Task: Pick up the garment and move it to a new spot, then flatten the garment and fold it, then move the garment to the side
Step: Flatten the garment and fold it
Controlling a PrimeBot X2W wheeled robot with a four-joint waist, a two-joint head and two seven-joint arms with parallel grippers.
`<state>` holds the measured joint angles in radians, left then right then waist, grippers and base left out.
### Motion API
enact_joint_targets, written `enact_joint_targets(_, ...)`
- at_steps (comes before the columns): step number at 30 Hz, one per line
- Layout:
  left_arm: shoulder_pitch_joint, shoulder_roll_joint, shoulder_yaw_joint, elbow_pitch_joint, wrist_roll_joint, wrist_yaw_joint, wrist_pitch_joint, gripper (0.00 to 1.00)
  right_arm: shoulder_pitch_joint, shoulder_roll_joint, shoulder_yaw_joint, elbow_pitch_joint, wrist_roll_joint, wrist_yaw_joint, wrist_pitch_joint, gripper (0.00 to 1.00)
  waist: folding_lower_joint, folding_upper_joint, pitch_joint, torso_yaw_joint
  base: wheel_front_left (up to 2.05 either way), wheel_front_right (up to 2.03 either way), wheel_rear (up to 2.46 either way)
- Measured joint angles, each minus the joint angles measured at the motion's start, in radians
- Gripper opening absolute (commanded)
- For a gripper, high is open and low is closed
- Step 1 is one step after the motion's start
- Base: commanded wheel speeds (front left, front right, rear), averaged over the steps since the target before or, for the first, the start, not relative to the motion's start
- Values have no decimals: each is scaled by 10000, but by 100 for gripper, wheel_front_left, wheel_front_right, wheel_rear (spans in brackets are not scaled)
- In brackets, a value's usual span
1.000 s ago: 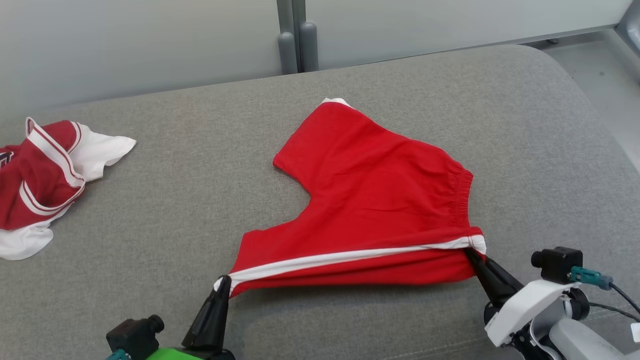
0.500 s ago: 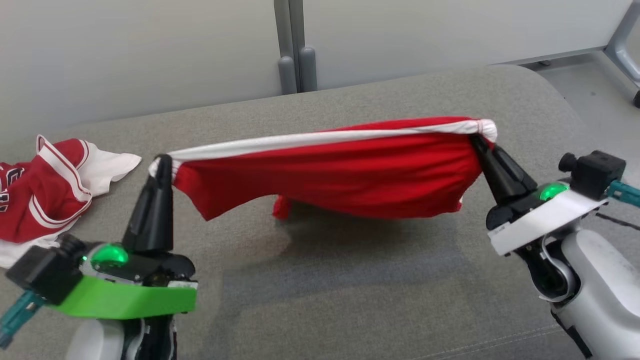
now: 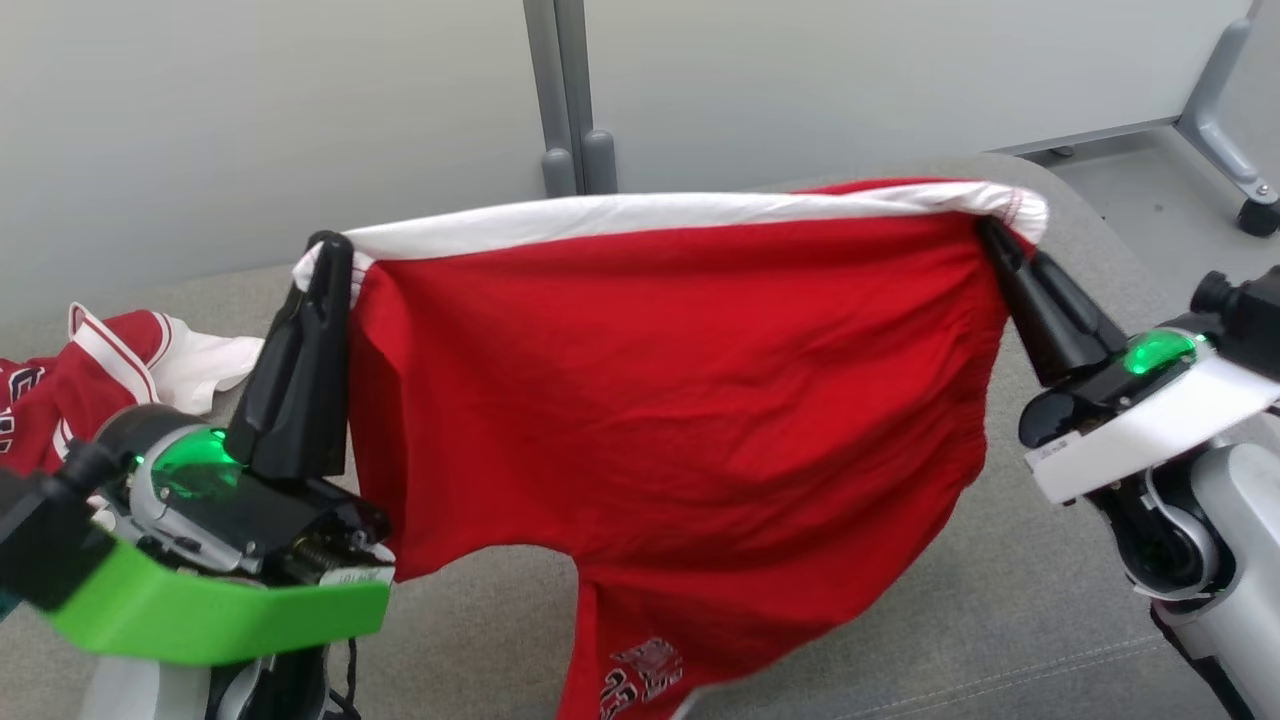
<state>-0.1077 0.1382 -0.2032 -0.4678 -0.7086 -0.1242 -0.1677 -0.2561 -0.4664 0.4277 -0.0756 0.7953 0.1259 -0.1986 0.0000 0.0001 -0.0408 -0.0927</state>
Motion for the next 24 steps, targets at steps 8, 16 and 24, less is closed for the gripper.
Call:
enact_joint_targets(8,-1671,111,-261,2681,-694,307,1697,0,-2598,581,842,1933,205,-71,2077,0,0,0,692,236,0,0,0)
enact_joint_targets(16,-7449,-102,395,3390,336,533,1461,0,-7738,966,-911,2857,-752,-1026,1471,0,0,0,1390,961,0,0,0)
enact_joint_targets(24,-5423,-280,-244,4420,226,353,1300,0,-5659,1590,740,4857,-552,-460,1877,0,0,0,2129,1354,0,0,0)
